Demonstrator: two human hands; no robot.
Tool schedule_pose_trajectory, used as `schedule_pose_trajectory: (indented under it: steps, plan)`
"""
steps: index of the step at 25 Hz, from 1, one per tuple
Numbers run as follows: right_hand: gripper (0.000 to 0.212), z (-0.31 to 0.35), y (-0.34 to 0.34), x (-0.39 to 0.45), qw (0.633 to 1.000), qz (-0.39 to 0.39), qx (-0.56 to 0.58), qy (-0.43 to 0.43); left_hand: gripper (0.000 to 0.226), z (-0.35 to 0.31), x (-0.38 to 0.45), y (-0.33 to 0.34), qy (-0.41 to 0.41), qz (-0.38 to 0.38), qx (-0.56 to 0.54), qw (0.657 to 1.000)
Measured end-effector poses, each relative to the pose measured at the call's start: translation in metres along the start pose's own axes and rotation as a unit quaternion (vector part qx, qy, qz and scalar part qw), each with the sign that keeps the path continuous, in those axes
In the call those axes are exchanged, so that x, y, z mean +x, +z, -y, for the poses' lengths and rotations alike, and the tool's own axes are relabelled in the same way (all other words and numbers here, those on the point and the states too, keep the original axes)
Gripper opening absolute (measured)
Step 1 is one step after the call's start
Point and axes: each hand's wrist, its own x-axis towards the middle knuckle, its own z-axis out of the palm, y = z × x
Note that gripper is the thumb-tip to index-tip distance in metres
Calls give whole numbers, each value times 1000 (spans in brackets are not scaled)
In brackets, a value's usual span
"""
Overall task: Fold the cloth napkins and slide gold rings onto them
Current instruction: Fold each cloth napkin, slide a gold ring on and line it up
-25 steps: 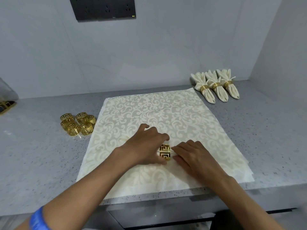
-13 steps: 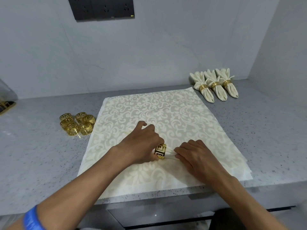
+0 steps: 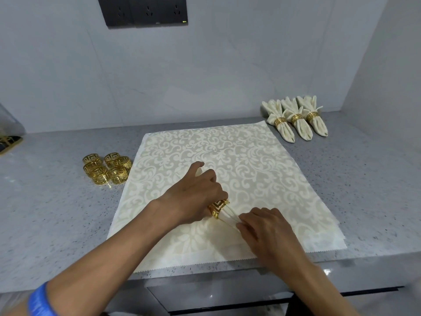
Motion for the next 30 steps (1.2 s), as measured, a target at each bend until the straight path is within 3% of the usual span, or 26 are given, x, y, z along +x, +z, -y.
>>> schedule_pose_trajectory:
  steps: [2,3,5,7,9,11,14,16,19,23,30]
  plan:
    - [23,21,0,-6,997,-22,16,72,54,-5,-12,8,-32,-75,-2,997]
    - [20,33,3,-10,995,-28,24,94,60,-13,-21,13,-100,-117,-34,988]
    - [20,53,8,-13,992,-22,46,116,61,-33,-41,22,-255,-169,-139,942]
    - [27,57,6,-7,982,-3,105,155,55,-47,-53,29,-350,-159,-314,868]
    - [22,42,1,5,964,14,173,202,58,-44,-54,38,-361,-139,-436,813]
    - [41,16,-2,26,956,75,206,197,72,-30,-50,40,-341,-125,-503,784]
    - [85,-12,-2,59,907,251,305,146,84,-17,-36,34,-271,-83,-544,790]
    - [90,-17,1,71,899,272,326,109,80,-11,-31,31,-239,-73,-540,804]
    - [69,-20,5,70,927,188,311,98,74,-4,-32,39,-259,-89,-515,812]
    - [39,-15,15,55,945,92,296,105,46,-12,-41,48,-316,-148,-480,805]
    - [10,5,21,44,964,32,227,131,22,-36,-36,50,-355,-243,-505,748]
